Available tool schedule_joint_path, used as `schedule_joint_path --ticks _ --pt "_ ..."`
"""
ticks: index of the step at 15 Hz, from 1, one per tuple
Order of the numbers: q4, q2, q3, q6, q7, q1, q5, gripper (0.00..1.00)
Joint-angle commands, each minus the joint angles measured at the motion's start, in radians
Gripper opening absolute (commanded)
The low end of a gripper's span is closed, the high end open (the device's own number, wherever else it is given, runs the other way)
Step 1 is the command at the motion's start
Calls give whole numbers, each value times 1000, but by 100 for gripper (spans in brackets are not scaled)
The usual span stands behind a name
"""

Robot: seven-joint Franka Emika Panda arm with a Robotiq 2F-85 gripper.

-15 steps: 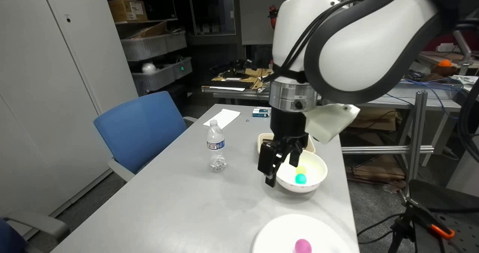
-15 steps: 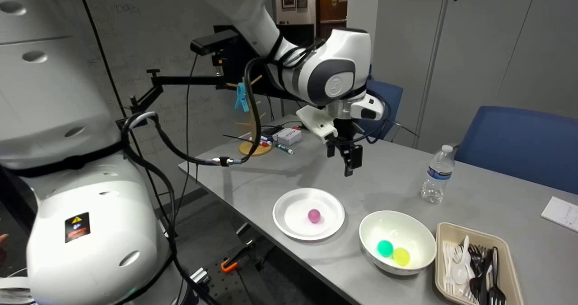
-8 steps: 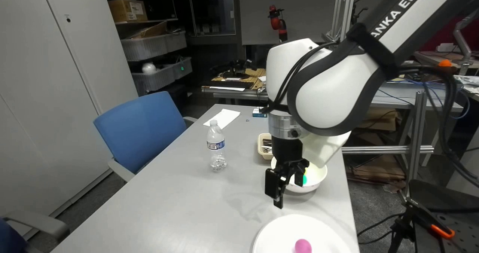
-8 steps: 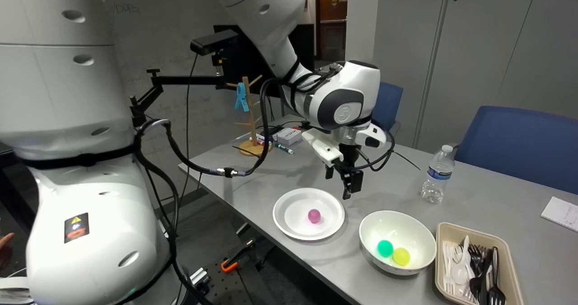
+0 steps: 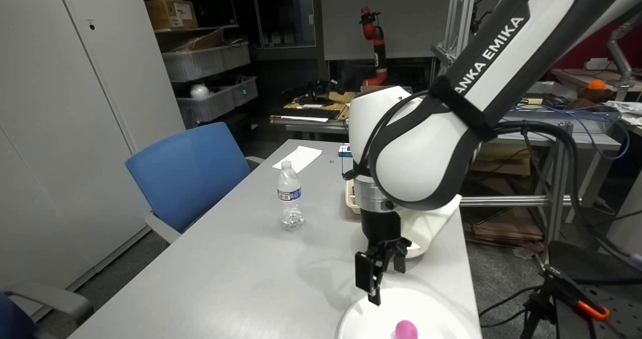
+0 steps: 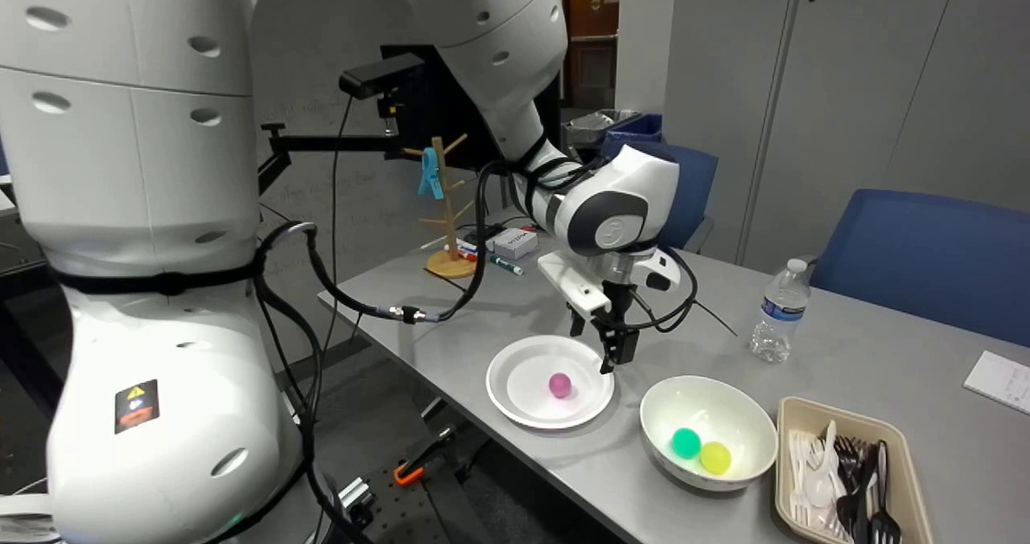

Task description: Pick the purple ball and put it in the bowl

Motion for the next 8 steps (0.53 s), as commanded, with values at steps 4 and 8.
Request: schedule_joint_path --ticks 4,8 --pt "3 71 35 72 -49 -7 48 100" --pt "4 112 46 116 -49 -9 56 100"
